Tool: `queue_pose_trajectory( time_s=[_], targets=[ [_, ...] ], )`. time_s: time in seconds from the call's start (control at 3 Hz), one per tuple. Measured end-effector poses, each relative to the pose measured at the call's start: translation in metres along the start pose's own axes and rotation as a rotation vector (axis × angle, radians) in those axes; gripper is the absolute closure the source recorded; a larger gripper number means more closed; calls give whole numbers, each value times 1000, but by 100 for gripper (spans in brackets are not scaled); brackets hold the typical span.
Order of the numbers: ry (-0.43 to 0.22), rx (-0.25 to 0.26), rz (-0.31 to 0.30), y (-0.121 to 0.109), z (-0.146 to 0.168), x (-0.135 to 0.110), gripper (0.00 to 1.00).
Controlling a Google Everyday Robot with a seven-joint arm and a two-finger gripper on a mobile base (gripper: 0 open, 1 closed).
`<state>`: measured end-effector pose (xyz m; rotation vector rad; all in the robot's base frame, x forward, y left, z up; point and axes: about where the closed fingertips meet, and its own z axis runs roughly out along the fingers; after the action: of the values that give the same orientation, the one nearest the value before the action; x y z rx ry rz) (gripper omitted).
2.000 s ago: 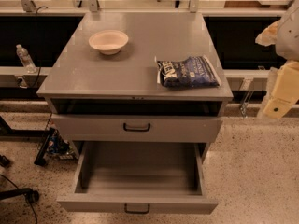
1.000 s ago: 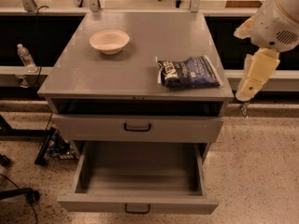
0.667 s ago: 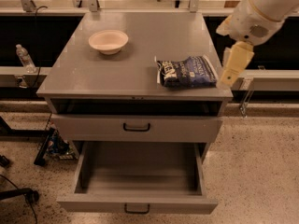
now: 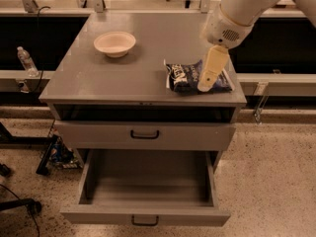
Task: Place blue chip bag into middle drawer
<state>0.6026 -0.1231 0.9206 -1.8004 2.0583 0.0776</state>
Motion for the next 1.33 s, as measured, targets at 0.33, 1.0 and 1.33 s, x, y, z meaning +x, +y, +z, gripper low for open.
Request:
queue_pose_trajectory(
  time_s=[0.33,1.0,1.33],
  targets=[
    [25,-19,6,-9,27,-10,0],
    [84,-57,32,-24,69,-10,0],
    [91,-79,48,-26,81,-2,0]
  ],
)
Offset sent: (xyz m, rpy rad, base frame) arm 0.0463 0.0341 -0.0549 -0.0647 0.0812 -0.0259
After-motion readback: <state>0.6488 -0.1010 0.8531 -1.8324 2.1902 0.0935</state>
